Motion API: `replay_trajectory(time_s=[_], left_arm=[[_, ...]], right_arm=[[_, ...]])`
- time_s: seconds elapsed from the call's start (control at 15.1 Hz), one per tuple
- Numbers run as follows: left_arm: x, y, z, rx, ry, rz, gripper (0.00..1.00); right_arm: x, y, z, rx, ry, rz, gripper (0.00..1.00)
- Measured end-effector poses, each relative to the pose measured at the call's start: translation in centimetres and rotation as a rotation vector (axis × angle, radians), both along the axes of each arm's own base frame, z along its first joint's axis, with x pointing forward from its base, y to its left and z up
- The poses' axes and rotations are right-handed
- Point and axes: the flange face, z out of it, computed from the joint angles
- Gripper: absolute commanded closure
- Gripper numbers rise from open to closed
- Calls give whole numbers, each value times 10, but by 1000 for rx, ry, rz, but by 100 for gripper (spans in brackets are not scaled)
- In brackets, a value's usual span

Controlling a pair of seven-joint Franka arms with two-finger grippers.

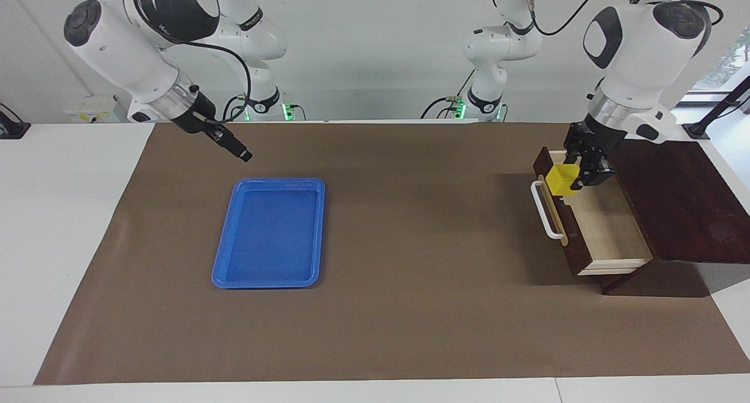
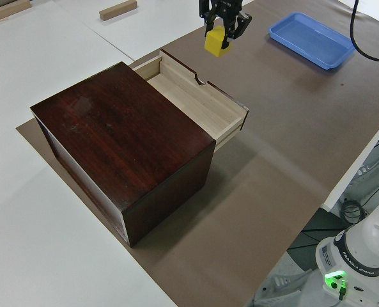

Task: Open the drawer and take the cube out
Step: 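Lift the cube with the left gripper while the right gripper approaches it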

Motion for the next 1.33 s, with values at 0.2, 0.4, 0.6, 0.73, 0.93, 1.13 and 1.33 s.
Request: replay_trajectory(time_s=[0.2,0.4,0.6,0.73,0.93,1.13,1.33], left_arm=[[-14,-79,-7,-4,14,21,100],[-29,-131,-18,-2,30,61,100],[-35,-164,-37,0,47,99,100],[-38,-184,-51,2,57,109,100],[-42,-202,-68,7,54,120,100],[-48,-212,-85,17,53,120,100],[-48,-213,-89,14,46,121,100]], right_arm=[[16,44,-27,86,65,-129,0],[26,91,-58,179,134,-244,0],[23,139,-94,264,192,-347,0],[16,169,-117,277,225,-366,0],[15,217,-149,310,251,-428,0],[23,252,-169,327,278,-503,0],[28,274,-178,374,287,-558,0]])
